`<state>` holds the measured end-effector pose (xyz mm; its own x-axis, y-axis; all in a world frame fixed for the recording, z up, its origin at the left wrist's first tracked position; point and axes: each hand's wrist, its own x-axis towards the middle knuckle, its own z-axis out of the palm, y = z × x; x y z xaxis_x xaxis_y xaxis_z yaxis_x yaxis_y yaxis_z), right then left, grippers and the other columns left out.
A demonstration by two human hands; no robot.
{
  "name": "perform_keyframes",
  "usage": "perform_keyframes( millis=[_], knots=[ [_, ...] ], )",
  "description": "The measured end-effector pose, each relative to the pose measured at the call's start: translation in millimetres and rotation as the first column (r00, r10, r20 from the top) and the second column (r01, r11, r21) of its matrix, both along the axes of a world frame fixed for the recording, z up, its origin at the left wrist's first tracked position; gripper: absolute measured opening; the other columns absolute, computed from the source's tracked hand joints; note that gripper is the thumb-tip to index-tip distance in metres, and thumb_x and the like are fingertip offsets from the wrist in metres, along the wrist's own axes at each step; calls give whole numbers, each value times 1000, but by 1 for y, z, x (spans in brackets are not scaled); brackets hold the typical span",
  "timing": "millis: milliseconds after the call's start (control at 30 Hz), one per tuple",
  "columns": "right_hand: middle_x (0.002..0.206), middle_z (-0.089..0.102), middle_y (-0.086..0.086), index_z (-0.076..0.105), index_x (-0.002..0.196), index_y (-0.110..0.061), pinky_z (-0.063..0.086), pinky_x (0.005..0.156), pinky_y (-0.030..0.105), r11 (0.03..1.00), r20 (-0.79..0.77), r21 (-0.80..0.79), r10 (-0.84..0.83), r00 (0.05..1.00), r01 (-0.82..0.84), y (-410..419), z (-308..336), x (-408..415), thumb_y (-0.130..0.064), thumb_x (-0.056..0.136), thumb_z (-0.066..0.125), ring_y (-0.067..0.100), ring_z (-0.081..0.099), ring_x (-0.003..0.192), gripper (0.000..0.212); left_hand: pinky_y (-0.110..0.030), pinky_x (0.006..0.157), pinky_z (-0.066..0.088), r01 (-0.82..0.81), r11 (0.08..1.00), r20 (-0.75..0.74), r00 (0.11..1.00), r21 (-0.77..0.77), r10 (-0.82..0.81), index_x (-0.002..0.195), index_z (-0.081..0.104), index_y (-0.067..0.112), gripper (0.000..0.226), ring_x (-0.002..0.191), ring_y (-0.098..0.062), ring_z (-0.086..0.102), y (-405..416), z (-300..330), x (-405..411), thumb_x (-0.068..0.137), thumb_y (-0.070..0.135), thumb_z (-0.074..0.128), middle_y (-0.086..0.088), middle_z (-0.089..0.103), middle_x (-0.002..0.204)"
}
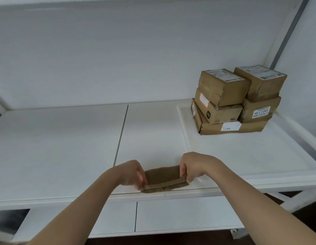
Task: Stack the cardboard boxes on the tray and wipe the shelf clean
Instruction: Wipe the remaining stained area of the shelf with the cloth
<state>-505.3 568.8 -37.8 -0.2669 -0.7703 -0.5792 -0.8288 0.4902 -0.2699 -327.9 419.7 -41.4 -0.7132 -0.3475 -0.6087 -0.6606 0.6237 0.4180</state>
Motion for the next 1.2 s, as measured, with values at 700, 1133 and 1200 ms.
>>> perform_keyframes(
  millis=[700,1133,1200],
  knots=[
    [100,67,7,66,111,-9,59,78,27,704,657,-207,-414,629,679,6,-20,19,-3,99,38,15,64,86,31,-21,56,34,-249,965,-151,960,-81,235,77,54,11,9,70,-18,44,3,-24,-18,80,11,62,-8,50,79],
    [98,69,4,68,103,-16,56,72,16,576,655,-315,-444,612,755,27,-12,-5,-4,97,46,15,68,86,26,-23,48,52,-333,925,-200,908,185,367,103,46,8,10,48,-15,62,43,8,-59,96,15,43,-12,60,80],
    [99,69,4,67,105,-15,56,74,18,580,647,-319,-444,619,750,32,-12,-7,-4,97,45,17,68,89,26,-23,49,53,-329,915,-201,904,232,377,102,46,8,10,47,-14,63,54,10,-70,96,15,44,-12,61,78]
  ],
)
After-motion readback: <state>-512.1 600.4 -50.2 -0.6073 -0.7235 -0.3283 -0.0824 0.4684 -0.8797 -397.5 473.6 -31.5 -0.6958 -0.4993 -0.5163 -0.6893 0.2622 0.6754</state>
